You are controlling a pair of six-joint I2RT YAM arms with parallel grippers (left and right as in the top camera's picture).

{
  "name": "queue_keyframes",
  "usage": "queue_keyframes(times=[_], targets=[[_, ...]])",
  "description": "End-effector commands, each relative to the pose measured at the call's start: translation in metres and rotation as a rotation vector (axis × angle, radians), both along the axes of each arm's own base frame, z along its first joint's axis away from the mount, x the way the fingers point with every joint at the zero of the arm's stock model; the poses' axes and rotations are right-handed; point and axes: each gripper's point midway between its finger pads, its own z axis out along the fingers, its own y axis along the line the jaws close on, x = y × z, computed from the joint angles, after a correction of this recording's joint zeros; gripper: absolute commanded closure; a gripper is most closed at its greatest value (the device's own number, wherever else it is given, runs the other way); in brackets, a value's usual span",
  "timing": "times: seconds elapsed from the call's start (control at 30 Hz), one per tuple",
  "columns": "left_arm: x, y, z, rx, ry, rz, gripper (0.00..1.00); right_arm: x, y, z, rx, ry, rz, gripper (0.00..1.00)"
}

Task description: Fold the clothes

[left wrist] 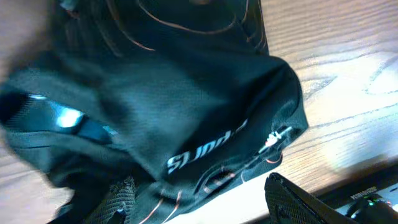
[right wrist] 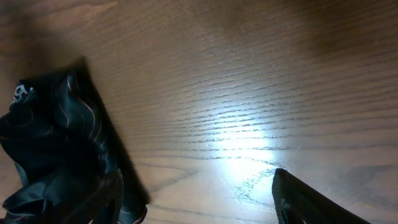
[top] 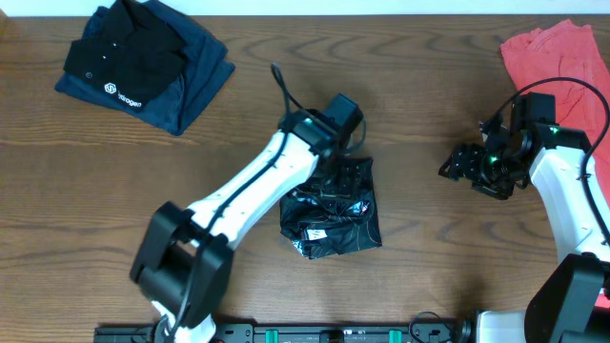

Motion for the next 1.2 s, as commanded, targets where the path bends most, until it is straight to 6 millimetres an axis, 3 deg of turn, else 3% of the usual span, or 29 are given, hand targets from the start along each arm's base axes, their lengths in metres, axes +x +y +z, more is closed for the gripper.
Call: queue_keyframes(times=[0.0,0.33,0.73,0.9,1.17], targets=[[-0.004,-0.008,-0.009,-0.024,0.066,0.027,0.31,0.001,-0.001,0.000,-0.005,0.000,0.014,0.26],[-0.006,-0.024,-0.008,-0.103,0.098,0.016,0.32,0.002,-0.002,0.000,-0.005,-0.003,0.014,0.26],[0.001,-0.030,-0.012,-0.123,0.074,0.014,0.93,0.000,-0.001,0.000,-0.005,0.004,0.014,0.26],[0.009,-0.036,-0.012,-0.146,0.043,0.011,0.94,0.000,-0.001,0.000,-0.004,0.006,0.014,0.26],[0.045,-0.064,0.001,-0.272,-0.095,0.042,0.94,-0.001,-0.001,0.000,-0.004,0.010,0.014,0.26]])
